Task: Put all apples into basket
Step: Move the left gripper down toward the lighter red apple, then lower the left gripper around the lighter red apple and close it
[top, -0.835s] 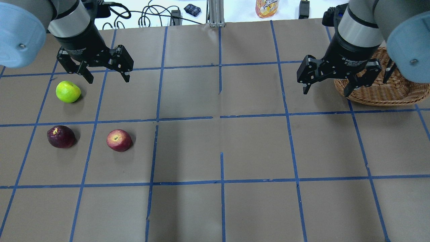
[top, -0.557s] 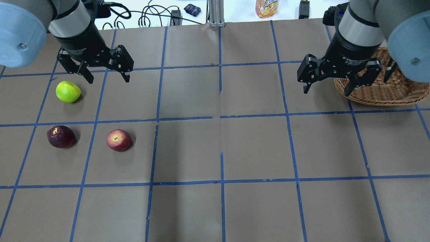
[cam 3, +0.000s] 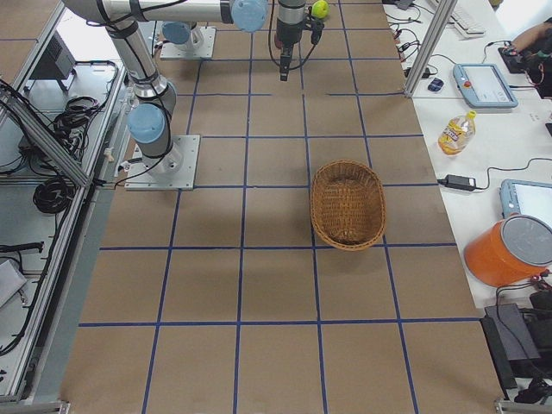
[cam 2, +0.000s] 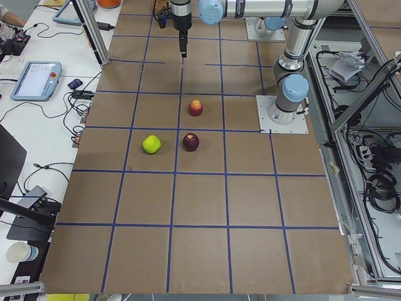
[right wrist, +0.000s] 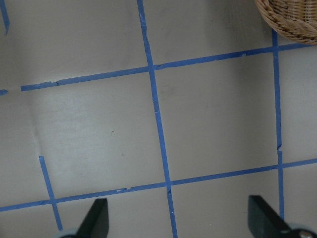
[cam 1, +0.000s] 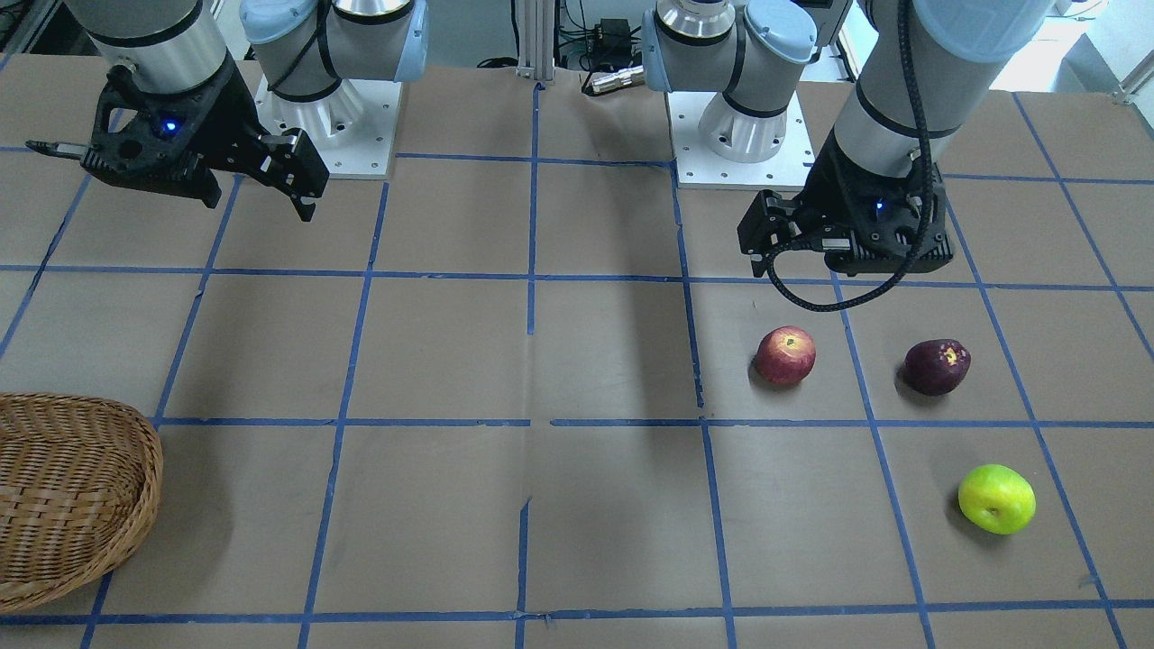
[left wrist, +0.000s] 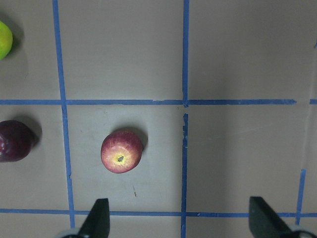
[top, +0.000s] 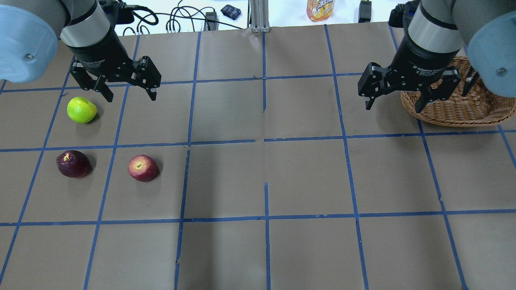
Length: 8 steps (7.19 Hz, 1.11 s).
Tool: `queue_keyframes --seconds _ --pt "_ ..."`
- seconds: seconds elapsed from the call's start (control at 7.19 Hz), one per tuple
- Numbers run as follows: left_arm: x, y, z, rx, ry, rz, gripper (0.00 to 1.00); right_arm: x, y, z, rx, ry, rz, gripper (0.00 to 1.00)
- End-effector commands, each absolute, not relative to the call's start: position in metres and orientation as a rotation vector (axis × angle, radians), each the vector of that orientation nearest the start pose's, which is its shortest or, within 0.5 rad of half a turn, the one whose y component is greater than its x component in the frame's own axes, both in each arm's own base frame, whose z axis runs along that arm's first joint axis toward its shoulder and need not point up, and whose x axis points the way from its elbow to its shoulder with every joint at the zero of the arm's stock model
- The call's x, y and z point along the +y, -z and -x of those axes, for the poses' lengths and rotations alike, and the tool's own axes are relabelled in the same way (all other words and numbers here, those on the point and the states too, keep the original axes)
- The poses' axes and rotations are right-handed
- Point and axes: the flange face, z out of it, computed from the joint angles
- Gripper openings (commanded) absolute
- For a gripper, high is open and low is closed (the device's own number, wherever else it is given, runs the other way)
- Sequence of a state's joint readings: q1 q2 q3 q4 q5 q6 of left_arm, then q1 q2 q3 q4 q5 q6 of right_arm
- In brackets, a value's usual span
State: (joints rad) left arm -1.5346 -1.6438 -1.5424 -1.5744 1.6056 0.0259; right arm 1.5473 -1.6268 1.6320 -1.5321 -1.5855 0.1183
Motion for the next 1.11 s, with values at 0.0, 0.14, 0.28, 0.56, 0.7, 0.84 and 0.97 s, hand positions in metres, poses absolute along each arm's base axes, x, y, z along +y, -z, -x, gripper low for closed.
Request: queue_keyframes --seconds 0.0,0.14,0.28,0.56,0.7,0.84,0.97 --pt "-0.520 -0.445 0.103 3.105 -0.141 -0.005 1.00 -0.467 -0.481 -0.120 3.158 -0.069 -0.220 1.00" --pt "-0.517 -0.426 0.088 3.109 -0.195 -0.011 1.00 -0.468 -0.480 -0.120 3.158 -0.057 -0.215 1.00" --pt "-0.511 -0.400 0.070 3.114 -0.279 0.038 1.00 -0.468 -0.478 -0.120 3.157 -0.057 -0.206 1.00" --pt "-0.508 -0.346 0.026 3.128 -0.215 -0.071 1.00 -0.467 -0.477 -0.120 3.159 -0.062 -0.201 1.00" --pt "-0.498 -0.298 0.005 3.140 -0.202 -0.008 1.00 -0.468 -0.475 -0.120 3.158 -0.064 -0.201 1.00" --pt "-0.495 -0.264 0.002 3.128 -0.098 -0.013 1.00 -0.468 -0.475 -0.120 3.158 -0.064 -0.203 1.00" --pt "-0.487 -0.240 0.005 3.134 -0.129 -0.006 1.00 -0.468 -0.475 -0.120 3.158 -0.067 -0.201 1.00"
